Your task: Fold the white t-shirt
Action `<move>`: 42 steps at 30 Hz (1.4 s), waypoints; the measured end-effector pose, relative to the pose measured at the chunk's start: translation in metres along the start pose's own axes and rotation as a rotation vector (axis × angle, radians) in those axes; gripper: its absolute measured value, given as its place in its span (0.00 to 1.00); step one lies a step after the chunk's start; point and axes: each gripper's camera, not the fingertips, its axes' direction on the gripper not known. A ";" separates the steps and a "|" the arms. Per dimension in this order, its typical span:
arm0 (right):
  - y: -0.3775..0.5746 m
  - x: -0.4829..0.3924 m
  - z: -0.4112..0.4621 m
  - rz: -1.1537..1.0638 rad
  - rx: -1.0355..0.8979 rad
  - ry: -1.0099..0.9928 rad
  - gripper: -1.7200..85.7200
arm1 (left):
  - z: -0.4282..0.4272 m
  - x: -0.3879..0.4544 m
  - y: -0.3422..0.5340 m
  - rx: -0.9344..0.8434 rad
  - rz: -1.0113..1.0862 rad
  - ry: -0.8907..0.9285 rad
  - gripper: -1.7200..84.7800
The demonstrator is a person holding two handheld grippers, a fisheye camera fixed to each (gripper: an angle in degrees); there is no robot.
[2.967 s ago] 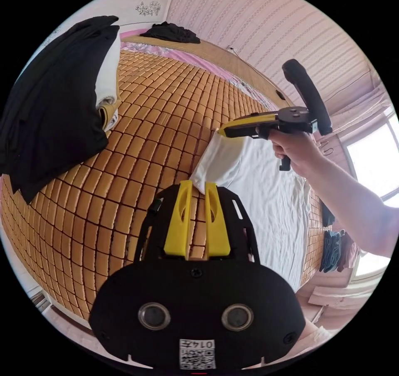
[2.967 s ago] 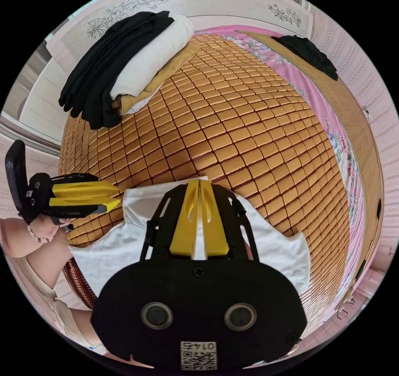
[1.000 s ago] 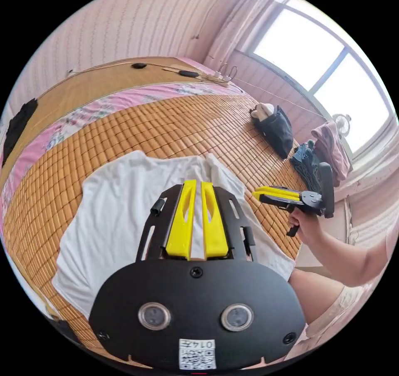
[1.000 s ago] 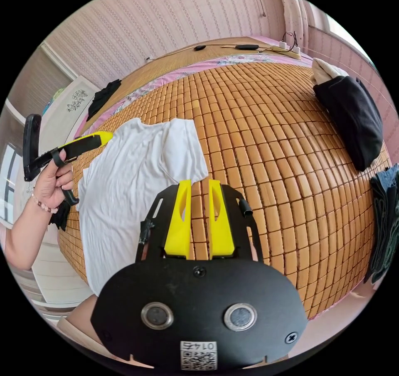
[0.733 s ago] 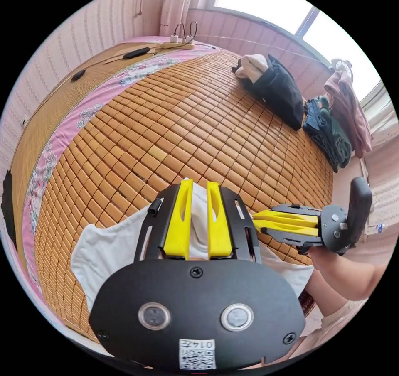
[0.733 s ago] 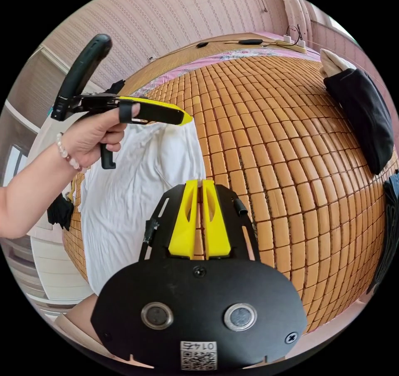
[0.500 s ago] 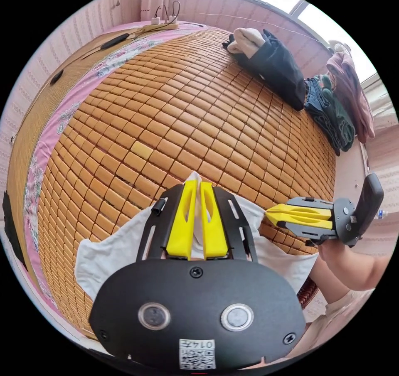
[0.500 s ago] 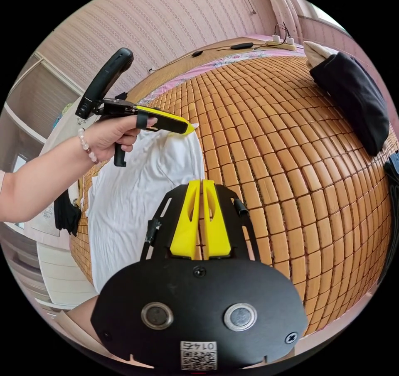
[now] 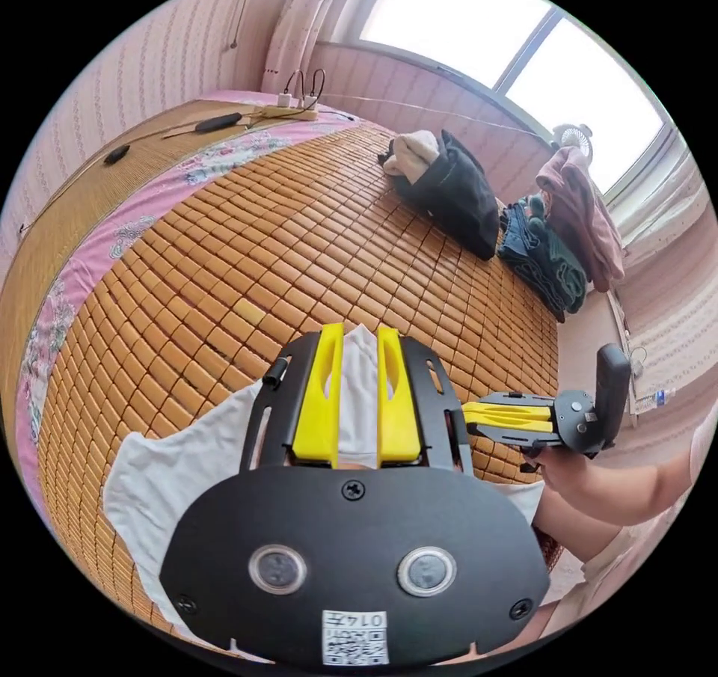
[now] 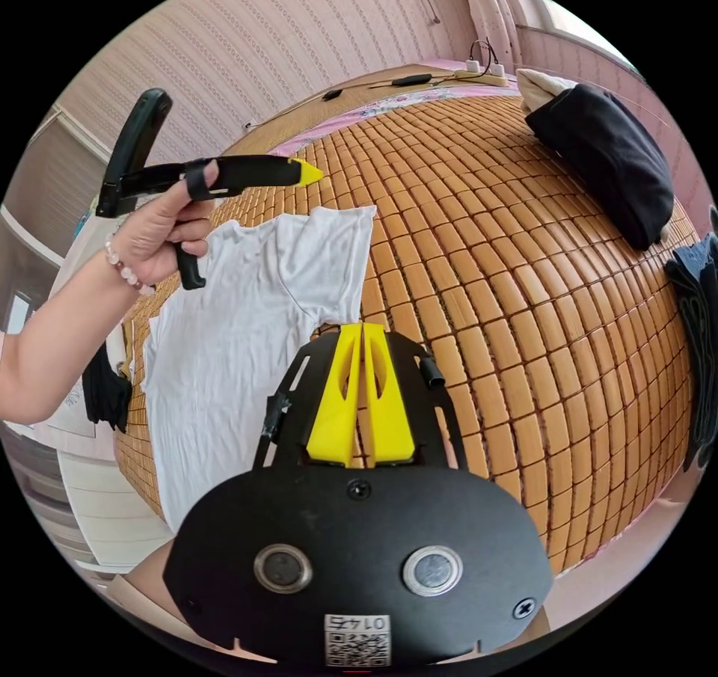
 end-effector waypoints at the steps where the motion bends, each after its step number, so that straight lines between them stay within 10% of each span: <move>1: 0.001 -0.004 -0.002 -0.015 -0.002 0.018 0.02 | -0.023 -0.007 0.013 0.051 -0.028 -0.001 0.10; 16: 0.036 -0.128 -0.009 -0.394 -0.295 0.144 0.02 | -0.128 -0.013 0.303 -0.095 -0.605 -0.119 0.08; 42: -0.047 -0.300 -0.023 -0.568 -0.130 0.348 0.01 | -0.222 -0.001 0.400 0.137 -0.875 -0.366 0.04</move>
